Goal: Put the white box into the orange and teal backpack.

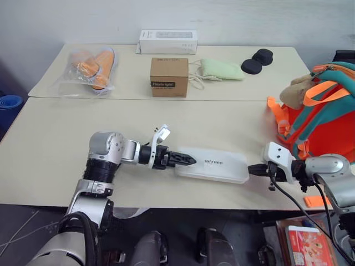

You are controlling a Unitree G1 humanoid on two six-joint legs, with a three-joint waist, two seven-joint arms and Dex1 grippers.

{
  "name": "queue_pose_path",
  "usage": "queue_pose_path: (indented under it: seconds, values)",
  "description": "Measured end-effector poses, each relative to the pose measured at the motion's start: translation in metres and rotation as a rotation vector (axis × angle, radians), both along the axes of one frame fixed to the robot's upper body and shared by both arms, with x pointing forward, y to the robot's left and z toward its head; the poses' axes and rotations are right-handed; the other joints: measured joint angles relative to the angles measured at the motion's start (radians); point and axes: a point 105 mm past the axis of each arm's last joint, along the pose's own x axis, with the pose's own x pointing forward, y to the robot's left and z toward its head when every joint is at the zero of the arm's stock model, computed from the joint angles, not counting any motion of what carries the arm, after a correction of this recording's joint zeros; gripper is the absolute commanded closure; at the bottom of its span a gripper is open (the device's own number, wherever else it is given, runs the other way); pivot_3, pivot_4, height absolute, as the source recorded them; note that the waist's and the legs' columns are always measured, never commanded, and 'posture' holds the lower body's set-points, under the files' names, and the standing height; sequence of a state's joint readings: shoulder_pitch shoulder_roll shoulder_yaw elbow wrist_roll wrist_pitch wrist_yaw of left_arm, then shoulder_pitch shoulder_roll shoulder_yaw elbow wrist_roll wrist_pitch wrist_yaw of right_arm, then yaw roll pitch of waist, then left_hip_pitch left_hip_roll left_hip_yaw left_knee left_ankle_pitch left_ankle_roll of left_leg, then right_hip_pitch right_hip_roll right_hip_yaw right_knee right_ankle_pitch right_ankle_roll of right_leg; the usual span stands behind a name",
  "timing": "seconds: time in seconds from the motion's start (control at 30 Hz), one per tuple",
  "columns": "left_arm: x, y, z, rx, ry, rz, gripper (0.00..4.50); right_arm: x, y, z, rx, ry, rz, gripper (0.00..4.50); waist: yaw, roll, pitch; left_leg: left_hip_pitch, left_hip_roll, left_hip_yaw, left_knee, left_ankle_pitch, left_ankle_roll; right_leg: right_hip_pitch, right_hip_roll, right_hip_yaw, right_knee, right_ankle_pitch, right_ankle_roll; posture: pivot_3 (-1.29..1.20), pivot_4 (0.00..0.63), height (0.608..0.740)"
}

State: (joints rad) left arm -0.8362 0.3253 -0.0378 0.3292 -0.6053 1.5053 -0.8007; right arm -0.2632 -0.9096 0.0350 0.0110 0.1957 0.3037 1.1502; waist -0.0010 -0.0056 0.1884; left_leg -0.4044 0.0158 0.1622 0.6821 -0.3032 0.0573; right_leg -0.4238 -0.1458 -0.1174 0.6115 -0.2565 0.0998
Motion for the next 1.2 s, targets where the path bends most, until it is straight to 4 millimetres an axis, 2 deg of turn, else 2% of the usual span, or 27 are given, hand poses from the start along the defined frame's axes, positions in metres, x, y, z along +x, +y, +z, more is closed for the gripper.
queue_pose_path:
  seconds: [0.07, 0.23, 0.4, 0.57, 0.7, 0.77, 0.87, 1.0, 1.07, 1.13, 1.17, 1.2]
  values:
    - [0.001, -0.002, 0.0, 0.006, -0.004, -0.005, 0.55, 0.0, 0.001, 0.0, 0.003, -0.003, -0.002, 4.5, 0.0, 0.0, 0.0, 0.0, 0.0, 0.0, 0.0, 0.0, 0.0, 0.0, 0.0, 0.0, 0.0, 0.0, 0.0, 0.0, 0.15, 0.74]
    - [0.006, -0.003, -0.005, -0.005, 0.024, 0.012, 2.1, 0.001, 0.002, 0.0, 0.009, -0.013, 0.003, 4.5, -0.002, 0.0, 0.0, 0.0, 0.001, 0.0, 0.0, 0.002, 0.003, -0.001, 0.001, -0.001, 0.0, 0.0, 0.0, 0.0, 0.15, 0.74]
    - [0.007, -0.007, 0.017, -0.107, -0.002, -0.012, 3.26, 0.0, 0.002, -0.002, 0.015, -0.016, -0.006, 4.5, -0.001, -0.003, -0.002, 0.0, 0.001, 0.0, 0.0, 0.001, 0.001, 0.0, 0.0, -0.001, 0.0, 0.0, 0.0, 0.0, 0.15, 0.74]
    - [0.006, -0.006, 0.018, -0.127, 0.01, 0.0, 3.27, -0.005, -0.001, -0.004, 0.052, -0.027, -0.042, 4.5, -0.001, -0.003, -0.002, -0.001, 0.001, 0.0, 0.0, 0.002, 0.003, -0.001, 0.0, 0.0, 0.0, 0.0, 0.0, 0.0, 0.15, 0.74]
    - [0.006, 0.008, 0.029, -0.189, 0.0, 0.042, 3.27, -0.021, -0.009, -0.005, 0.124, 0.009, -0.132, 4.5, 0.002, -0.003, -0.001, -0.002, 0.001, -0.001, -0.001, 0.002, 0.003, -0.001, 0.0, 0.003, -0.001, 0.0, -0.001, 0.0, 0.15, 0.74]
    - [0.007, 0.014, 0.038, -0.221, -0.026, 0.071, 3.27, -0.032, -0.018, 0.005, 0.195, 0.015, -0.219, 3.89, 0.008, -0.003, -0.001, -0.003, 0.0, -0.002, -0.001, 0.002, 0.003, -0.002, -0.002, 0.004, 0.0, 0.0, 0.0, 0.0, 0.15, 0.74]
    - [0.012, 0.035, 0.06, -0.306, -0.092, 0.156, 3.27, -0.054, -0.043, 0.033, 0.298, -0.006, -0.379, 2.91, 0.016, -0.003, -0.001, -0.003, 0.0, -0.003, -0.001, 0.002, 0.003, -0.001, -0.001, 0.003, -0.001, 0.0, -0.001, 0.0, 0.15, 0.74]
    - [0.016, 0.06, 0.08, -0.38, -0.158, 0.268, 3.27, -0.07, -0.068, 0.052, 0.379, -0.032, -0.557, 1.57, 0.021, -0.004, -0.001, -0.002, 0.0, -0.003, -0.001, -0.002, -0.001, -0.001, -0.001, 0.004, -0.001, 0.0, -0.001, 0.0, 0.15, 0.74]
    - [0.015, 0.069, 0.088, -0.409, -0.19, 0.298, 3.27, -0.069, -0.079, 0.062, 0.422, -0.068, -0.641, 0.88, 0.021, -0.004, -0.001, -0.002, 0.0, -0.003, -0.001, -0.002, -0.002, -0.001, -0.001, 0.004, 0.0, 0.0, -0.001, 0.0, 0.15, 0.74]
    - [0.013, 0.074, 0.099, -0.43, -0.236, 0.314, 3.27, -0.058, -0.086, 0.081, 0.48, -0.153, -0.707, 0.25, 0.019, -0.004, -0.001, -0.002, 0.0, -0.003, -0.001, -0.002, -0.002, -0.001, -0.001, 0.004, 0.0, 0.0, -0.001, 0.0, 0.15, 0.74]
    - [0.012, 0.074, 0.102, -0.435, -0.249, 0.314, 3.27, -0.051, -0.088, 0.089, 0.506, -0.195, -0.732, 0.02, 0.019, -0.004, -0.001, -0.002, 0.0, -0.003, -0.001, -0.002, -0.002, -0.002, -0.001, 0.004, 0.0, 0.0, -0.001, 0.0, 0.15, 0.74]
    - [0.012, 0.073, 0.105, -0.437, -0.259, 0.31, 3.27, -0.046, -0.089, 0.095, 0.521, -0.221, -0.747, 0.02, 0.02, -0.004, -0.001, -0.002, 0.0, -0.003, -0.002, -0.002, -0.002, -0.002, -0.001, 0.005, 0.0, 0.0, -0.001, 0.0, 0.15, 0.74]
